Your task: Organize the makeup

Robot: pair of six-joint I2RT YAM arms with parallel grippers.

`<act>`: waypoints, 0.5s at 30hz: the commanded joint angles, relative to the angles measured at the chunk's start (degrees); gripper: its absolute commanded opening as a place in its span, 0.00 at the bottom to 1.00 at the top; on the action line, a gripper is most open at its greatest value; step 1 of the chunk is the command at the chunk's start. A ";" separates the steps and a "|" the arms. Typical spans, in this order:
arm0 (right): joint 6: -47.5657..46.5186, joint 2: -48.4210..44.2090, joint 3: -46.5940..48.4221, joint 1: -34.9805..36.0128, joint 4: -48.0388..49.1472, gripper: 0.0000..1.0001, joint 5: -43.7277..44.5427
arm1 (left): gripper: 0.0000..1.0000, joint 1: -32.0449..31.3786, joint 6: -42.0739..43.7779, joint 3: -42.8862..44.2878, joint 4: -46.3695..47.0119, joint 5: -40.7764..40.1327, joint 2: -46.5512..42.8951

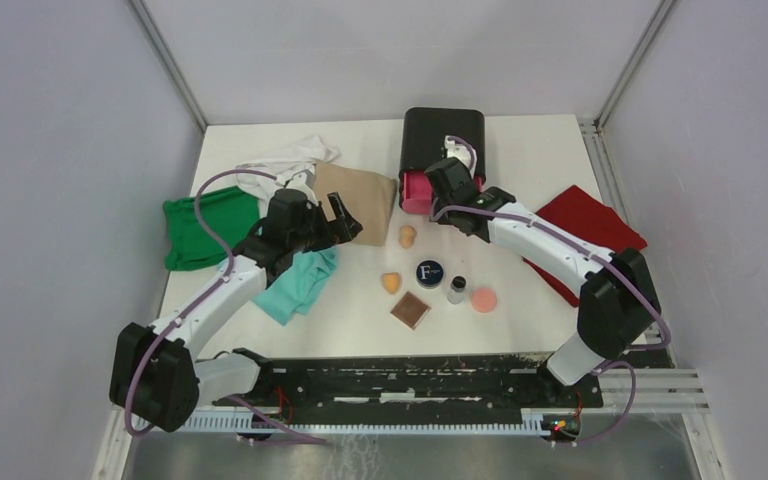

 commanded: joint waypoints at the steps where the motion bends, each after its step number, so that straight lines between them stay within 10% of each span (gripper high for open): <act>1: 2.44 -3.28 -2.67 0.41 -1.30 0.13 -1.07 | 0.99 -0.16 1.16 1.28 0.78 1.60 0.77; 5: 2.23 -4.06 -3.13 0.49 -1.28 0.19 -0.57 | 0.99 -0.17 0.96 1.49 0.86 2.25 1.68; 15: 1.49 -5.12 -2.37 0.57 -2.60 0.87 -2.74 | 0.99 -0.15 -0.14 2.16 -0.01 2.62 2.67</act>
